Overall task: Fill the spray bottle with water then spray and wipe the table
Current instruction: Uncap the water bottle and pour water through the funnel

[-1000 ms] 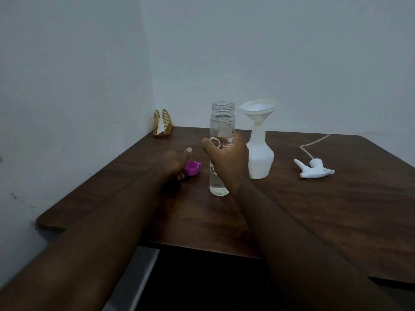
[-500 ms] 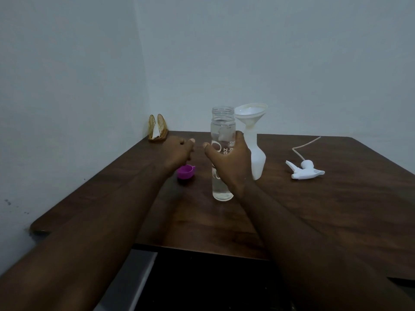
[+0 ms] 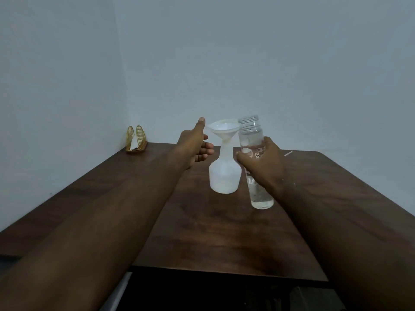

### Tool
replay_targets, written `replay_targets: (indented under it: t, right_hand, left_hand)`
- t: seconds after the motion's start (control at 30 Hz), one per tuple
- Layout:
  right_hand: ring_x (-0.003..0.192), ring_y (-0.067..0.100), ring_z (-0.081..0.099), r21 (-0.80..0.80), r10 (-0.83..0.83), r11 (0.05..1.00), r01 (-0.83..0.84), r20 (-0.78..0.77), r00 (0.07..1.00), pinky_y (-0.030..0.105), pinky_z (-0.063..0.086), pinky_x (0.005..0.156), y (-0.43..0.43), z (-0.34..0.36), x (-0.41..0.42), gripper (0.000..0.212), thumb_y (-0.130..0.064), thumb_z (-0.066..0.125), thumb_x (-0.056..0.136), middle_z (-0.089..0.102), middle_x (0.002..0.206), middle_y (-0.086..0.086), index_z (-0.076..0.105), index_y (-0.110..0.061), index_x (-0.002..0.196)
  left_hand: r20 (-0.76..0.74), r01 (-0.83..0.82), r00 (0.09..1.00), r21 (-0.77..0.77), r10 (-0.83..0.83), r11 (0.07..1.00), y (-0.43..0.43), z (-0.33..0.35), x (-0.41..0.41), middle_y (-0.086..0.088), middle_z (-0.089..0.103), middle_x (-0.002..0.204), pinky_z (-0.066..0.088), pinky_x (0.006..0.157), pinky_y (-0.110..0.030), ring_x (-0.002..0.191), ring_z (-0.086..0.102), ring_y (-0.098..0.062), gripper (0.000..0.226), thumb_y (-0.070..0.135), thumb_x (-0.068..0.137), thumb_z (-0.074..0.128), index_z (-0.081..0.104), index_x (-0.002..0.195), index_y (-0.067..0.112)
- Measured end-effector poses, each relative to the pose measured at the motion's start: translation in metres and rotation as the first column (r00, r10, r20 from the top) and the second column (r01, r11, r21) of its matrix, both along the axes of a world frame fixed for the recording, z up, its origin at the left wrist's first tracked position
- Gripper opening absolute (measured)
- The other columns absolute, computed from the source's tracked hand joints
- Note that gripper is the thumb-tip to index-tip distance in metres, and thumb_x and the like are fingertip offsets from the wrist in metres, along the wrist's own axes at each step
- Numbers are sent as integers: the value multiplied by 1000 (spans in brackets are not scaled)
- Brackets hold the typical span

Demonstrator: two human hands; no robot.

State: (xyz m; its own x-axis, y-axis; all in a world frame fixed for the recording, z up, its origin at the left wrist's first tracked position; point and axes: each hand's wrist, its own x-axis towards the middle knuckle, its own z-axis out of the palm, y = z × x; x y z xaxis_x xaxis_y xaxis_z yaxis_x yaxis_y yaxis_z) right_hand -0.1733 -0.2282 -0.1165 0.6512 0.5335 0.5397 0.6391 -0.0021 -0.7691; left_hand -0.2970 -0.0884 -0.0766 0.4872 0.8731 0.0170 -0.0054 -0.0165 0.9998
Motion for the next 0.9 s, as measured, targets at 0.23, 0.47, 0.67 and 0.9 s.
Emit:
replay_targets:
  t: [0.23, 0.47, 0.67, 0.9]
  right_hand:
    - [83, 12, 65, -87, -46, 995, 56, 112, 993, 29, 52, 73, -5, 13, 18, 39, -36, 75, 70, 68, 91, -5, 60, -16, 100]
    - [81, 13, 65, -112, -56, 991, 72, 144, 988, 31, 53, 72, -4, 16, 24, 40, -35, 77, 69, 68, 89, -5, 61, -15, 99]
    - [82, 19, 64, -141, -49, 987, 75, 185, 982, 36, 53, 72, -8, 24, 29, 41, -32, 77, 69, 66, 90, -1, 56, -12, 98]
    - [78, 20, 63, -177, -39, 980, 87, 258, 965, 38, 52, 71, -12, 31, 40, 40, -33, 76, 69, 66, 86, 1, 55, -11, 96]
  left_hand:
    - [-16, -33, 999, -2, 33, 999, 6, 4, 5, -6, 60, 73, 43, 47, -24, 57, 59, -17, 48, 55, 97, 41, 57, 92, 10]
    - [-8, 7, 1000, -14, -7, 1000, 8, 9, 9, -4, 58, 70, 42, 49, -23, 56, 58, -16, 47, 57, 95, 44, 56, 94, 11]
    - [12, 15, 1000, -25, -15, 1000, 7, 19, 15, -3, 55, 68, 40, 46, -22, 54, 55, -15, 33, 42, 99, 44, 53, 90, 12]
    - [74, -3, 997, -37, 6, 999, 10, 16, 23, -2, 53, 62, 38, 47, -22, 51, 53, -15, 18, 23, 95, 49, 52, 79, 14]
